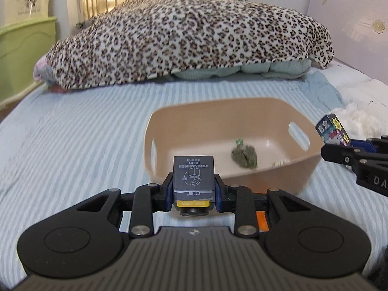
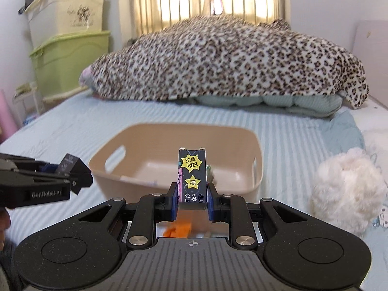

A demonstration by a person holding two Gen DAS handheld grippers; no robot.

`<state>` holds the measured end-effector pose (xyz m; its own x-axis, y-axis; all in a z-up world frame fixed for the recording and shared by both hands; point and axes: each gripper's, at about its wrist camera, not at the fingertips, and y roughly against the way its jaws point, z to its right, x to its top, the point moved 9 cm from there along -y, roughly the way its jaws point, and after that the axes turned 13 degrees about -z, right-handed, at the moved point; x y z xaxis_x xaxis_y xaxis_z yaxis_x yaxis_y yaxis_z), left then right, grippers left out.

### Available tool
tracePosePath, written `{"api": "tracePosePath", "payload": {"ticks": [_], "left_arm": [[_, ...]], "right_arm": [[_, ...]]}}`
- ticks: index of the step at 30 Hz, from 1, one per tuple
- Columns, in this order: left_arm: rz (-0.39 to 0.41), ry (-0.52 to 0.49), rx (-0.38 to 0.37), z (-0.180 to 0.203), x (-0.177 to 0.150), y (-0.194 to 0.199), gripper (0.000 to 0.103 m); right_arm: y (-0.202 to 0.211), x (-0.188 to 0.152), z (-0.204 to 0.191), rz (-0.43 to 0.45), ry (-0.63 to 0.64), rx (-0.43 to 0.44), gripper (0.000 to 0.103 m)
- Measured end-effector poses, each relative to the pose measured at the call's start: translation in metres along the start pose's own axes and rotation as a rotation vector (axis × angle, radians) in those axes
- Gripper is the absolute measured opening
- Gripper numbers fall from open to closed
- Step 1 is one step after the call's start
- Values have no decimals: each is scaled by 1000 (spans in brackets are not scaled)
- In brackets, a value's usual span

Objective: Organize objects
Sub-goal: 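Carry both boxes over the basket and release them inside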

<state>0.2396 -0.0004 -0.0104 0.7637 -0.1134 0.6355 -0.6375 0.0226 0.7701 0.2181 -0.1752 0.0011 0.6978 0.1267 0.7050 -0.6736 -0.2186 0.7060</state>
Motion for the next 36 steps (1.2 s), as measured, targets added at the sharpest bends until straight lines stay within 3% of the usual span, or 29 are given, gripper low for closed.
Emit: {"api": "tracePosePath", "payload": {"ticks": [6,11,21,25,26,27,29,34,36], "left_arm": [[16,-6,12,14,35,-29,33],[-28,-24,54,23,47,-69,33],[-168,15,102,15,36,-137,33],[-186,64,48,4,33,-141,34],[-179,74,36,2,33,-137,38],[-170,79,27,1,34,-132,43],[-134,74,23,0,36,-118,69],[-71,23,64,1,39,-82,78],[-65,29,52,1,36,-70,83]], "right_arm": [[-23,28,12,16,-27,-25,21],[-51,37,23,-13,-36,-55,21],[-108,27,31,-141,-9,-126,21],[-120,20,32,-186,-7,-130,21],[-118,20,33,-186,-12,-127,31],[-115,20,34,-180,-20,-126,33],[-107,22,35,-161,-29,-122,39],[-75,24,38,-117,-33,-131,64],[-62,23,37,-105,-29,-128,65]]}}
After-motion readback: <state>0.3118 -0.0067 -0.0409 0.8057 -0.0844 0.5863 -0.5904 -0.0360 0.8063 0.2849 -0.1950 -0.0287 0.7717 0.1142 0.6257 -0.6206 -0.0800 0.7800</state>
